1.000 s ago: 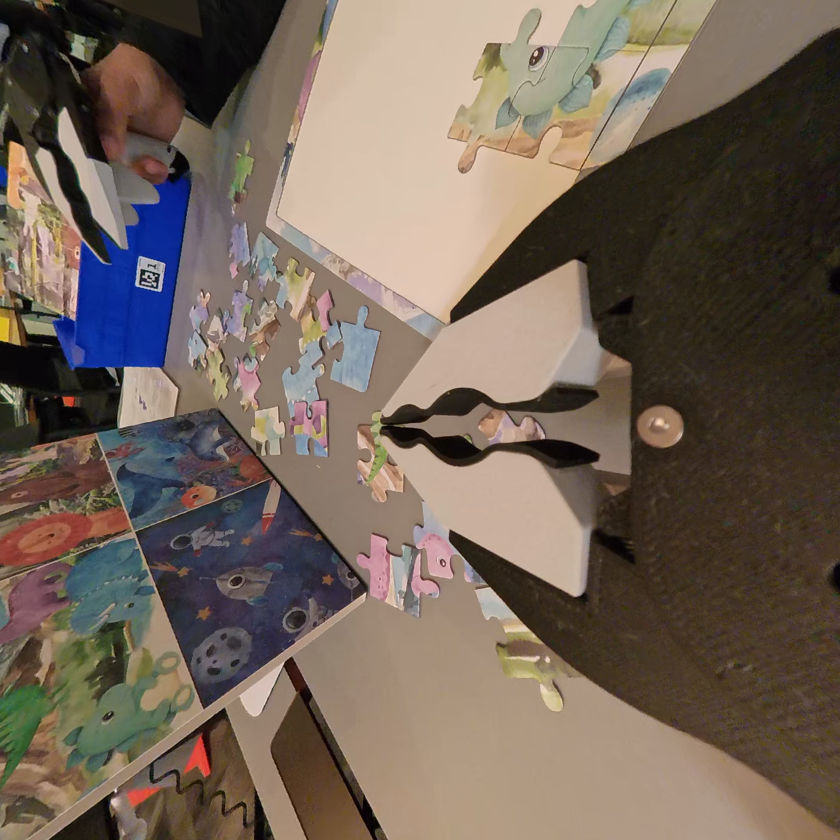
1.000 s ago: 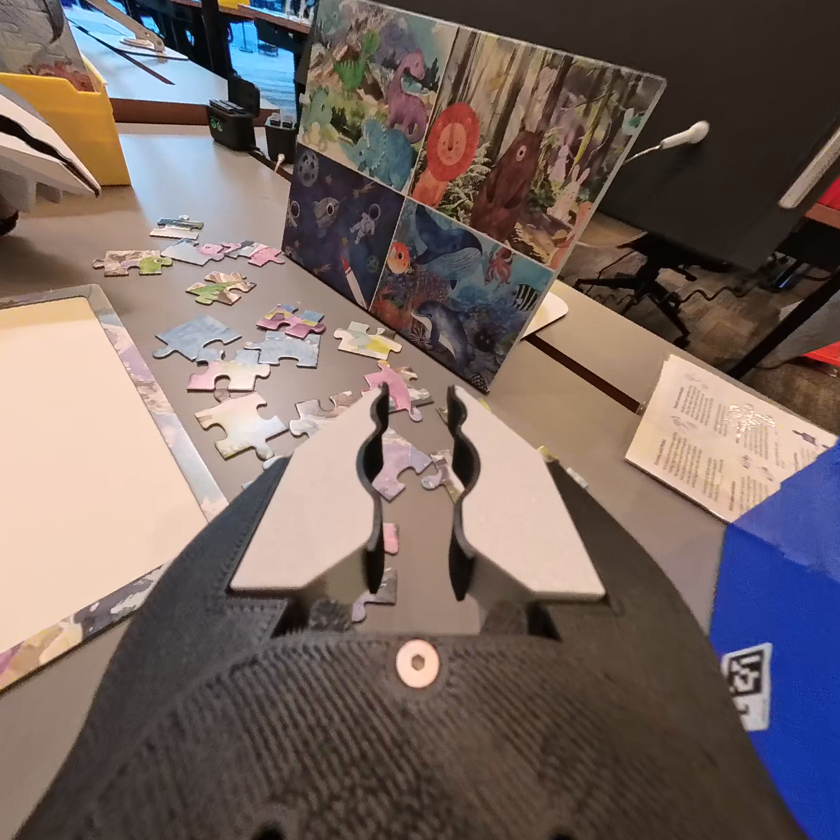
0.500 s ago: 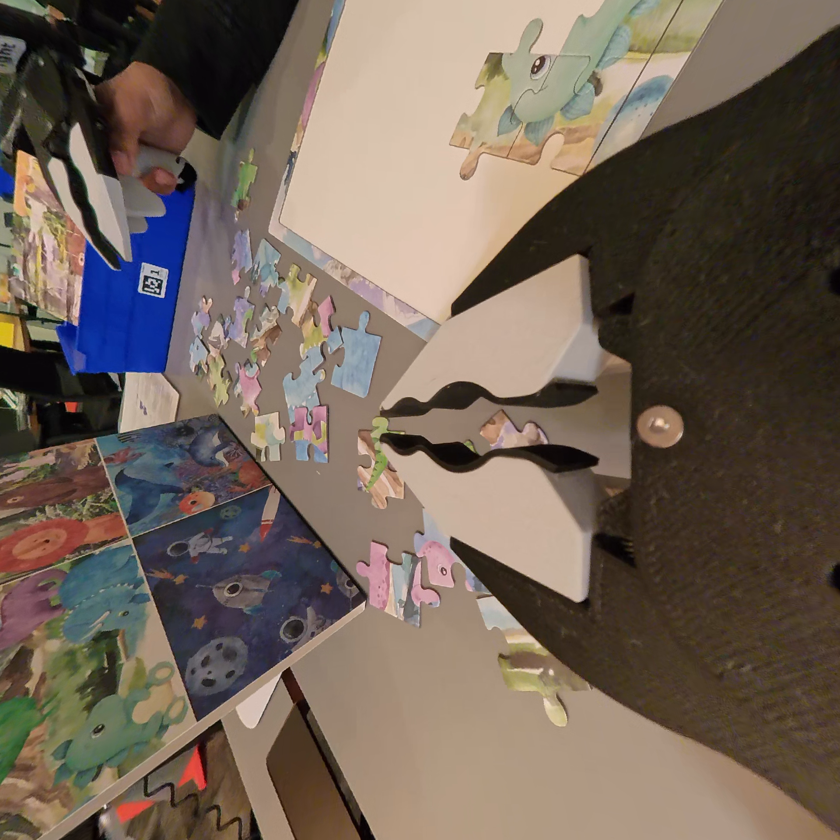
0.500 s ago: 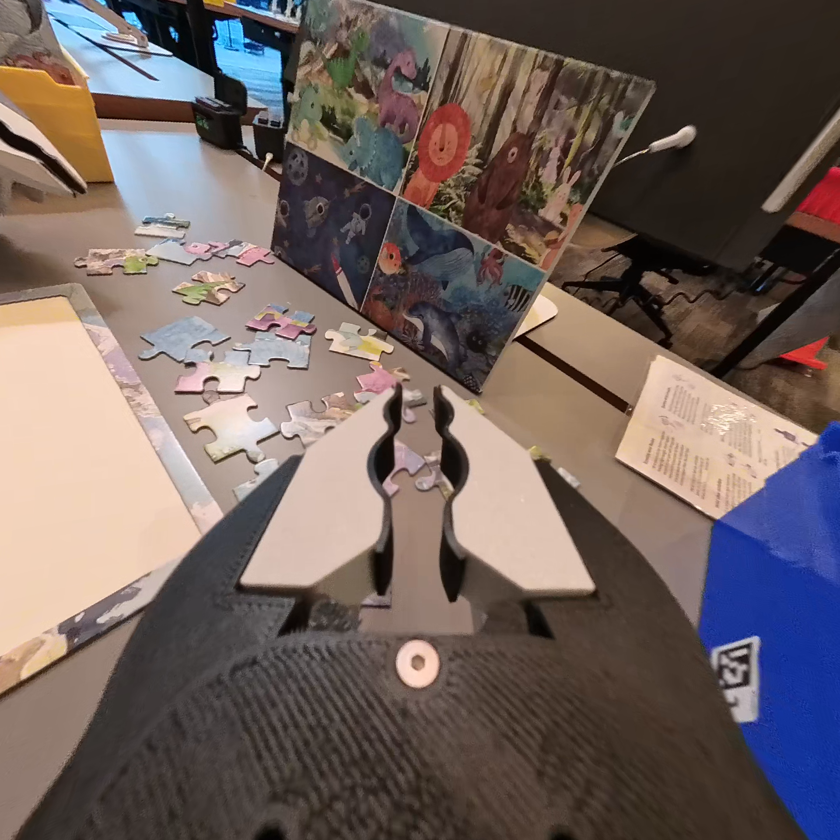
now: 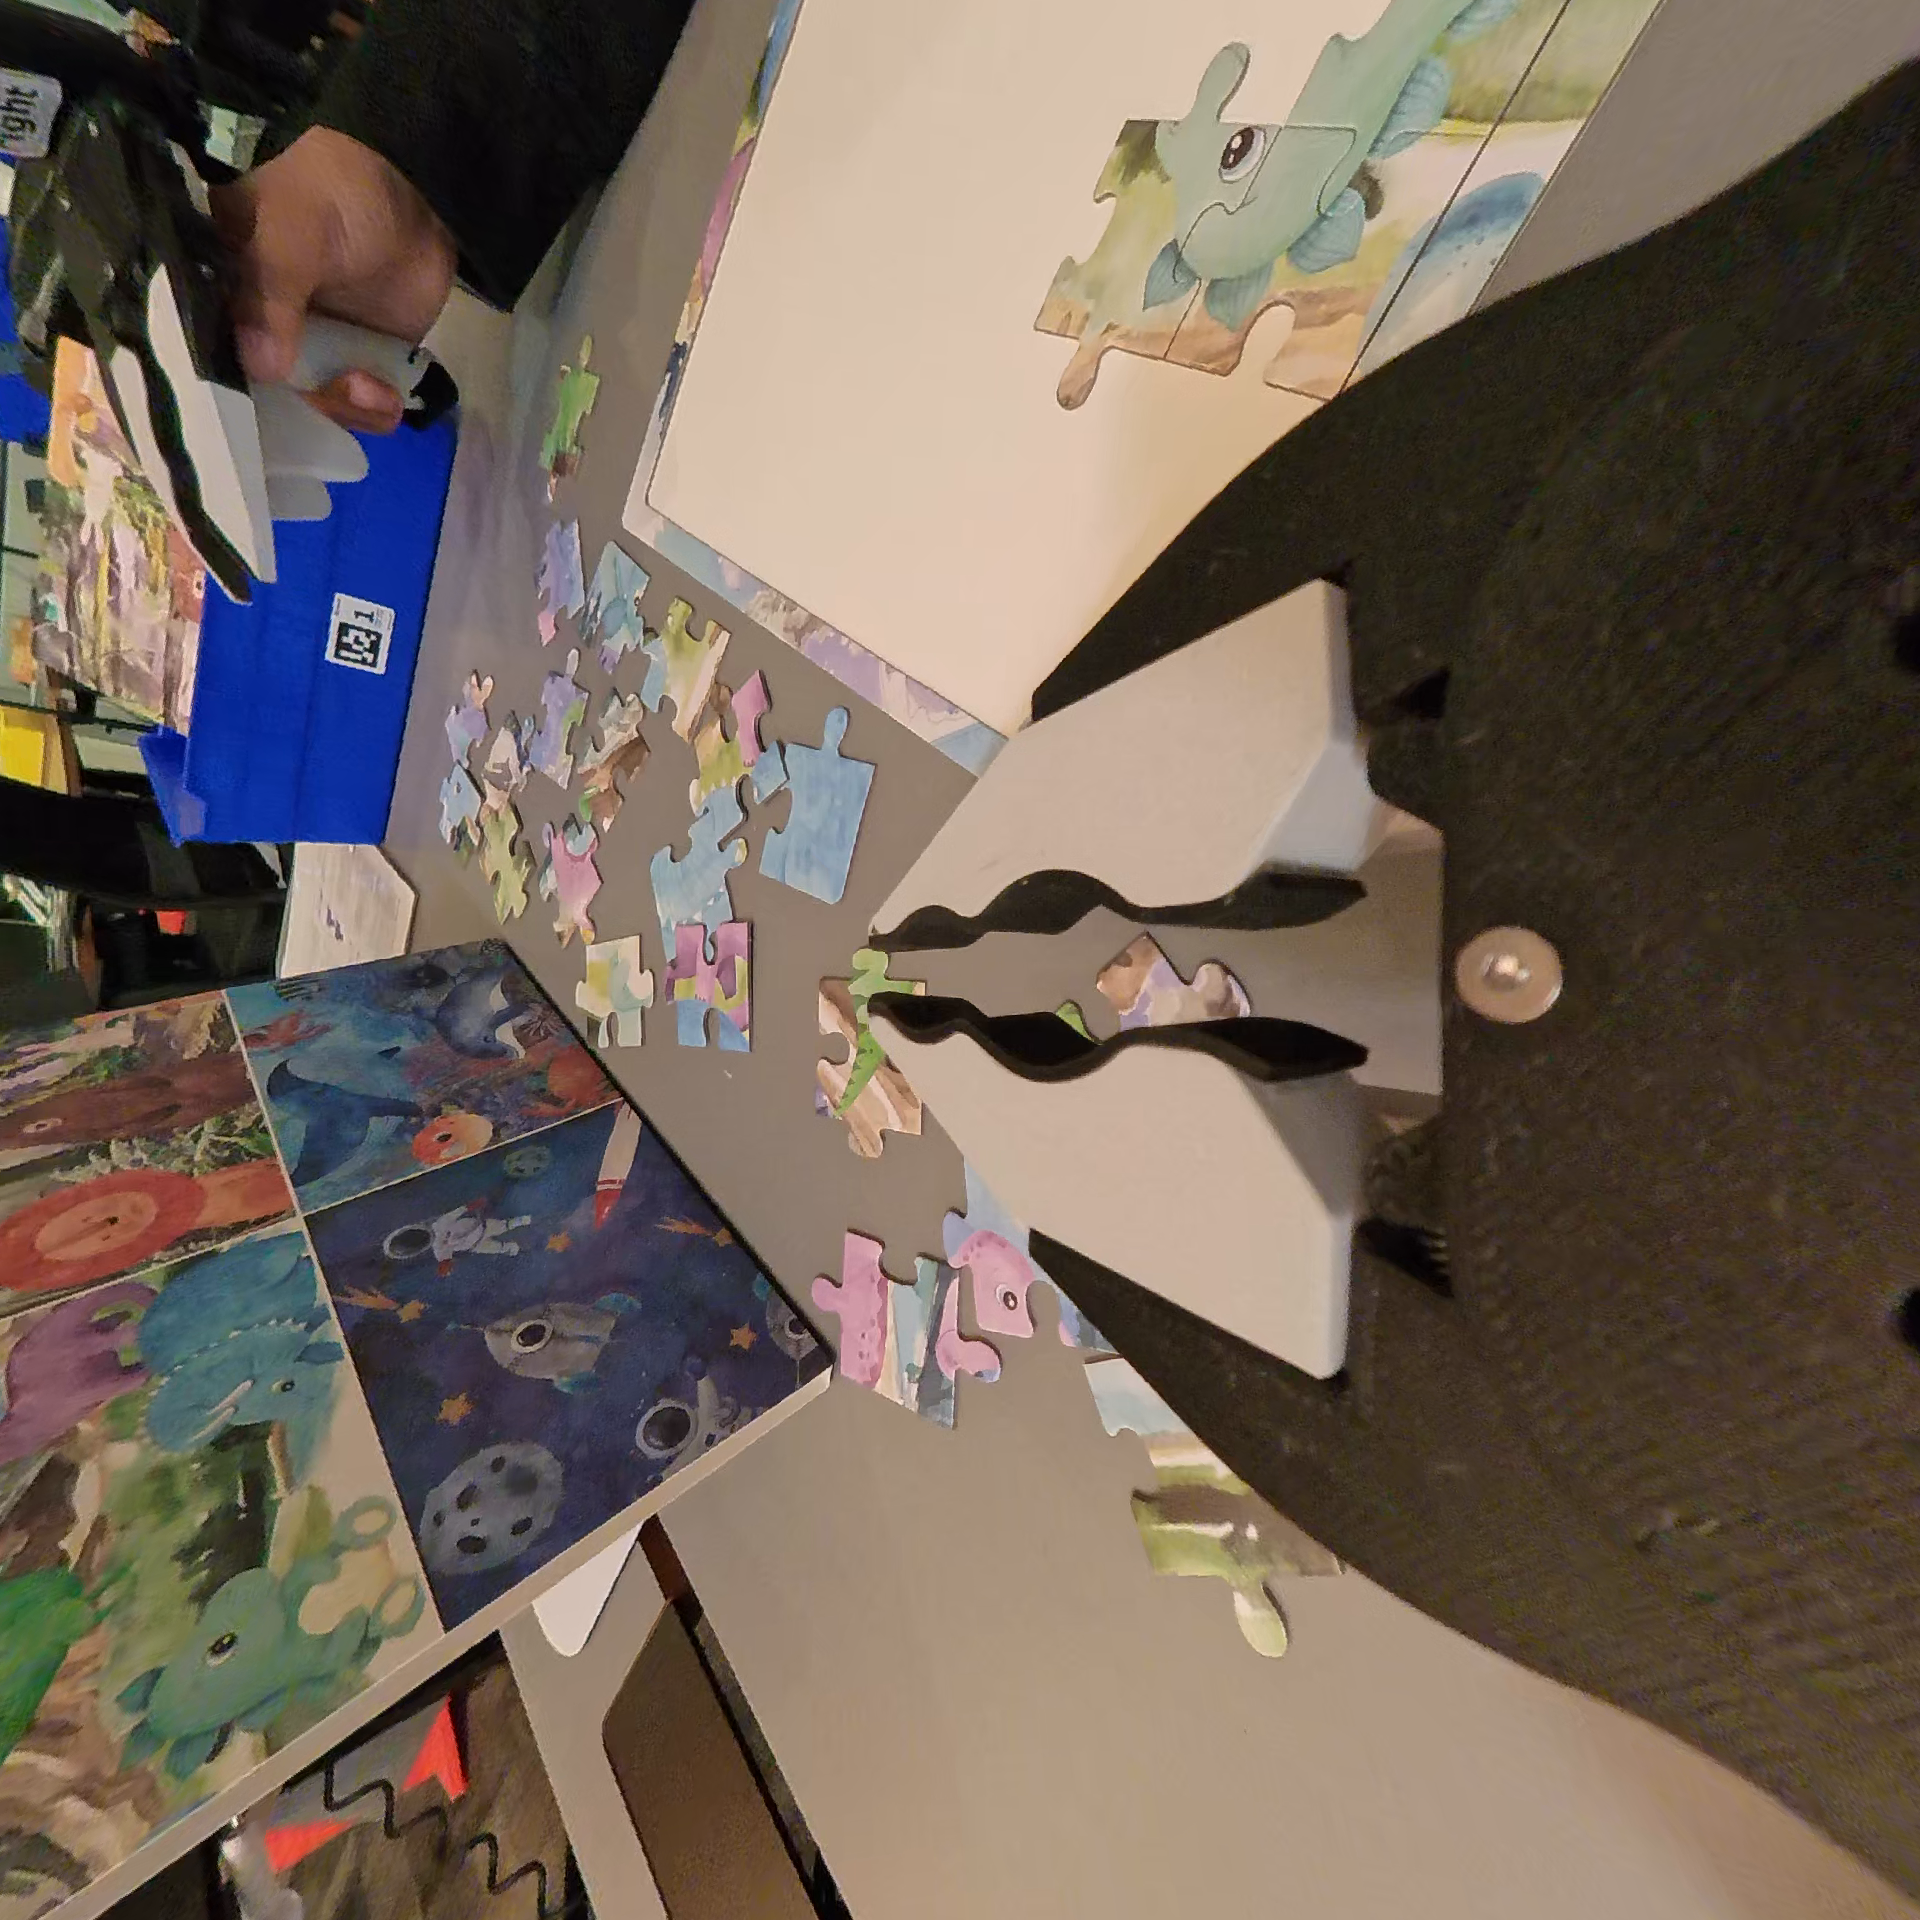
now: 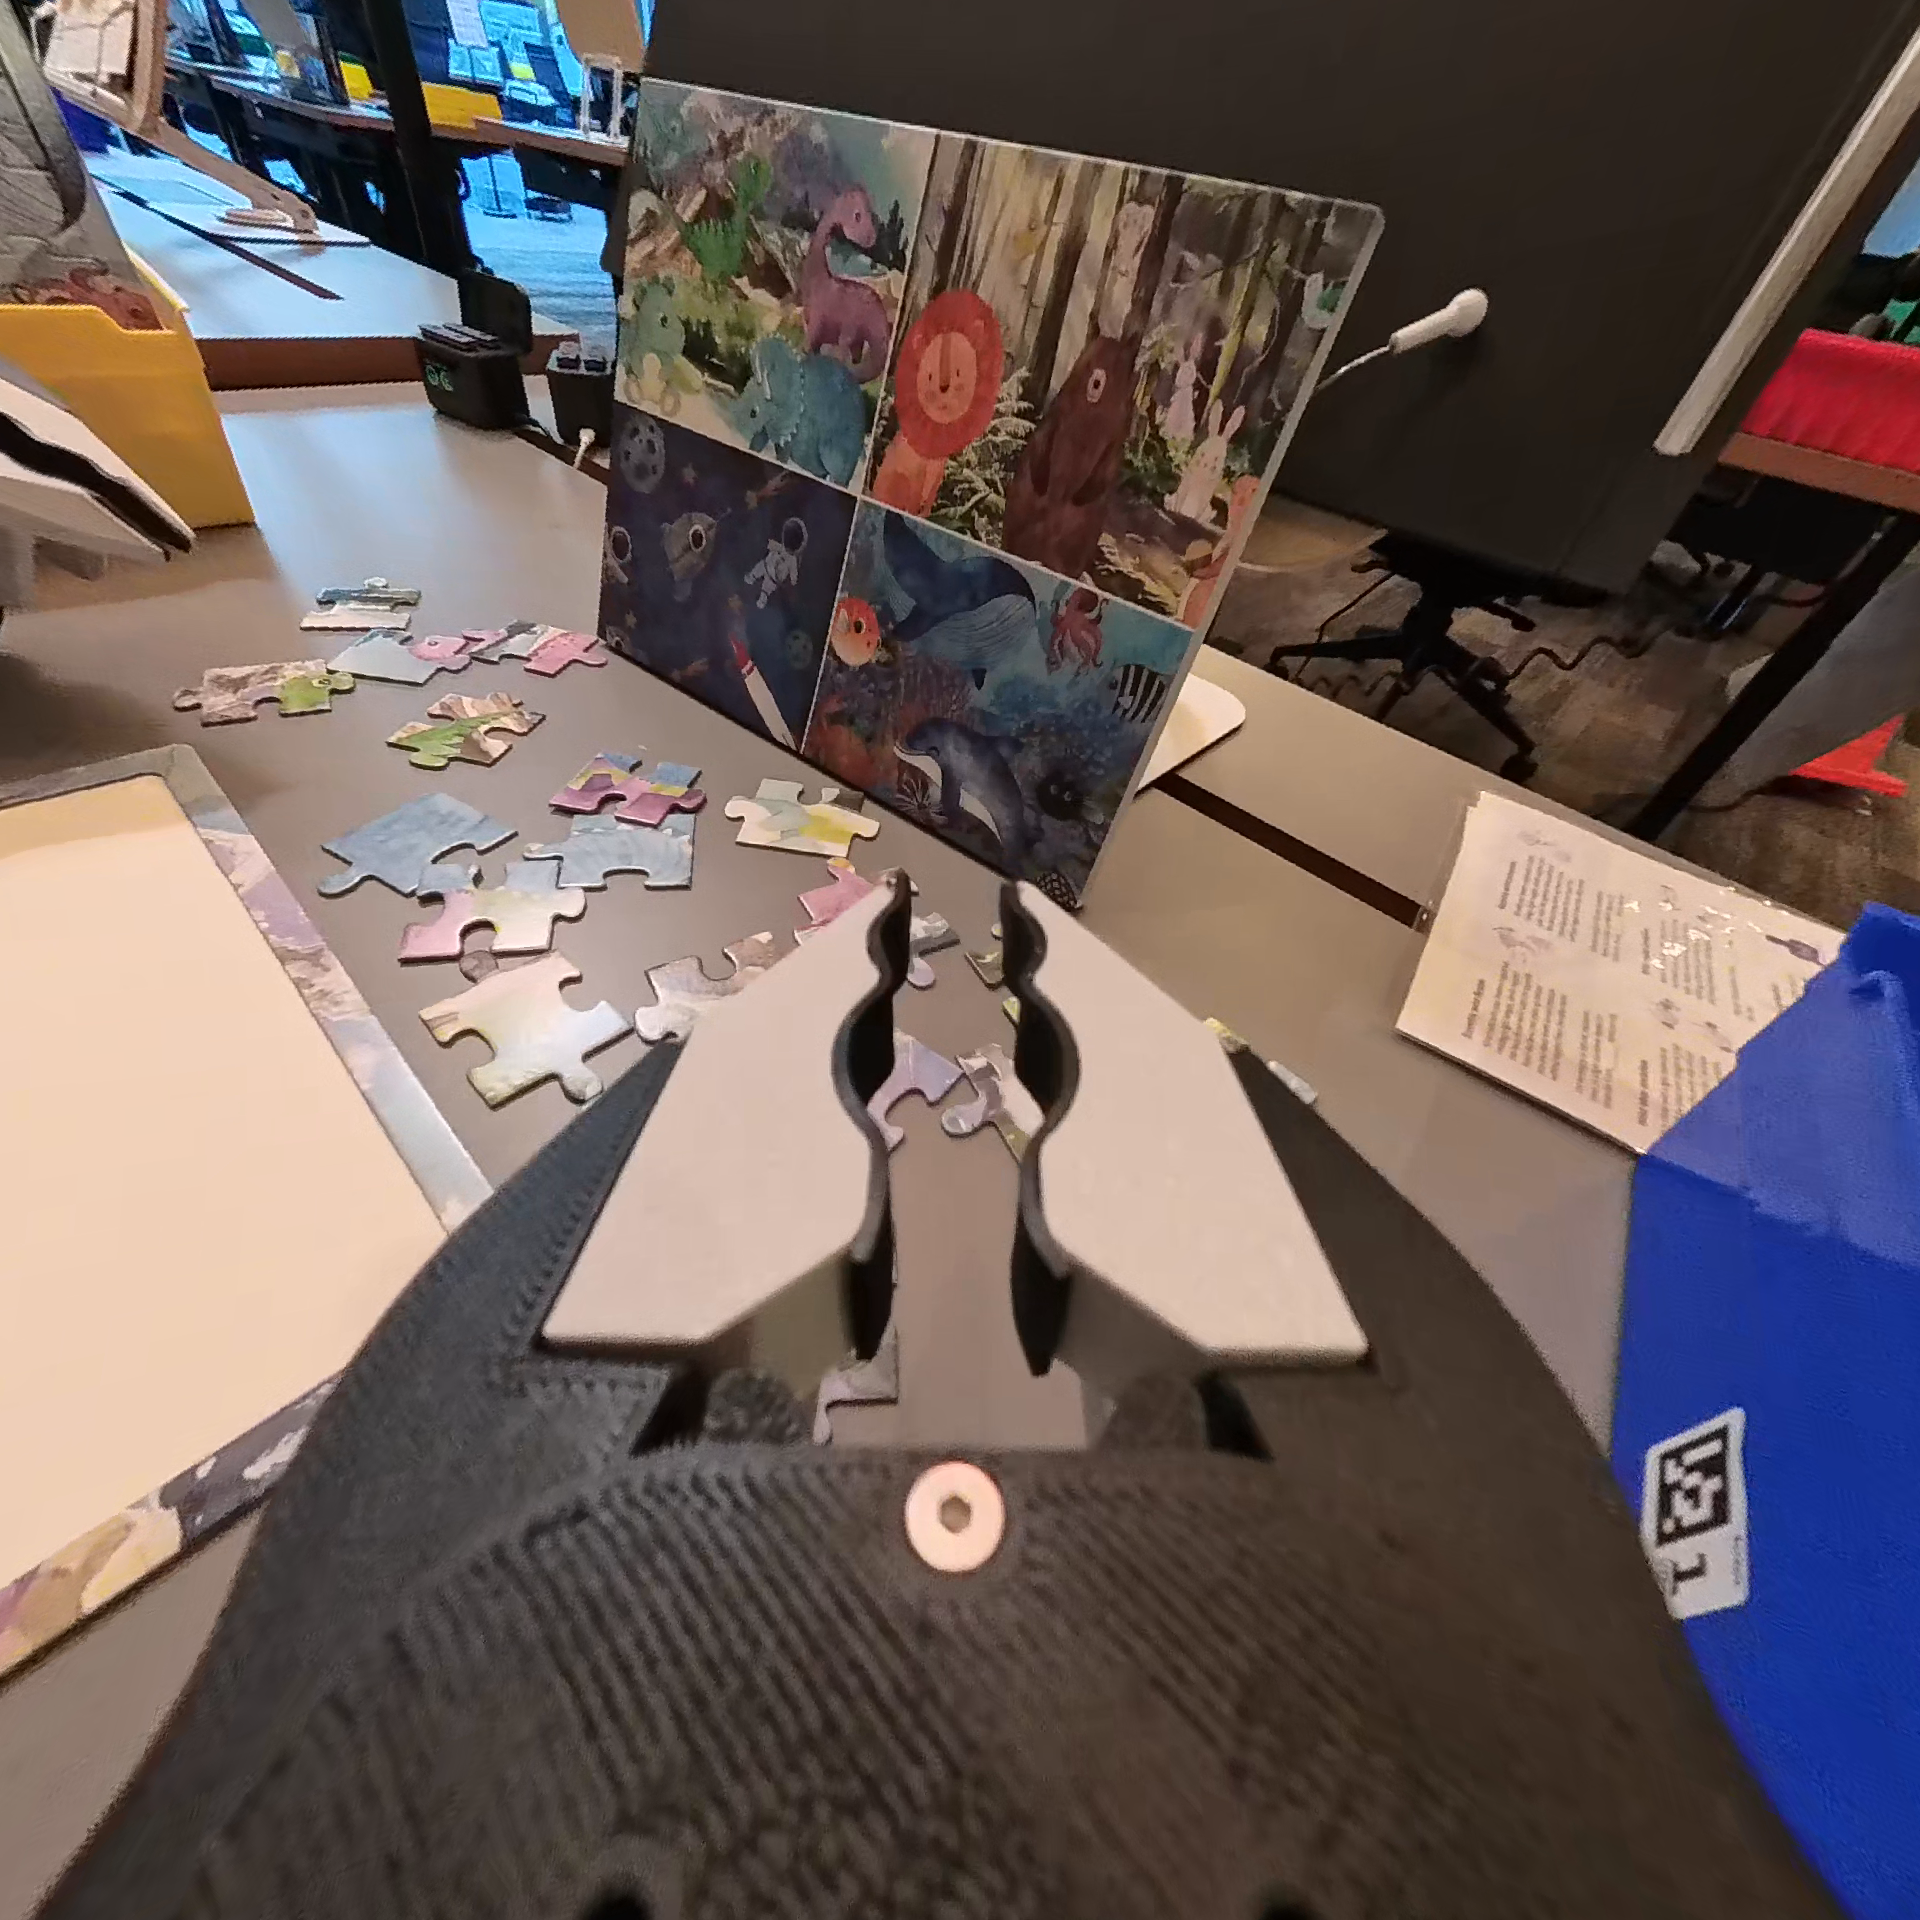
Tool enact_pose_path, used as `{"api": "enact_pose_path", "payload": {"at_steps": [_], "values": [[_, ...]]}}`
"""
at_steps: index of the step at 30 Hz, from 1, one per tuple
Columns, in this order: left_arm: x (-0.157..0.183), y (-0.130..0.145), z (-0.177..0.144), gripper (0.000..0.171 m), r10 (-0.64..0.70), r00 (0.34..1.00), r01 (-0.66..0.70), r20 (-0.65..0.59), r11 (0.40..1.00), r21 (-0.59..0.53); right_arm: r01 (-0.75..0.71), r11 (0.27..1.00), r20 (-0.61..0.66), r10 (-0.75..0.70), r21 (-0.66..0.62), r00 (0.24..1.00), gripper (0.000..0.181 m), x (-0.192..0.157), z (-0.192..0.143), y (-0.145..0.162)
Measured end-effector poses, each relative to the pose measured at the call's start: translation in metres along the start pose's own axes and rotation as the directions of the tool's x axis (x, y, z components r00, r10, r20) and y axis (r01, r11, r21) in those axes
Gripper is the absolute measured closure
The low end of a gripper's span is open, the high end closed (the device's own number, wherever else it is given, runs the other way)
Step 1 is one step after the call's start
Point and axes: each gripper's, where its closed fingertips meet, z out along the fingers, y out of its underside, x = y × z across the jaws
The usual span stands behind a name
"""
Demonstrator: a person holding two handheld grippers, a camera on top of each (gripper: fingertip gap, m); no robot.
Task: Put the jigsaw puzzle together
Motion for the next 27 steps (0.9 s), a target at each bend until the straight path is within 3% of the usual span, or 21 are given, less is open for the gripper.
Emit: {"api": "enact_pose_path", "payload": {"at_steps": [18,27], "values": [[0.005,0.004,0.004,0.164,0.029,1.000,-0.029,-0.003,0.999,-0.035,-0.095,0.994,0.012,0.094,0.056,0.995,0.162,0.003,0.001,-0.004],[0.003,0.003,0.003,0.161,0.010,1.000,-0.010,-0.007,1.000,-0.023,-0.147,0.989,0.038,0.146,0.020,0.988,0.157,0.000,0.010,0.009]]}}
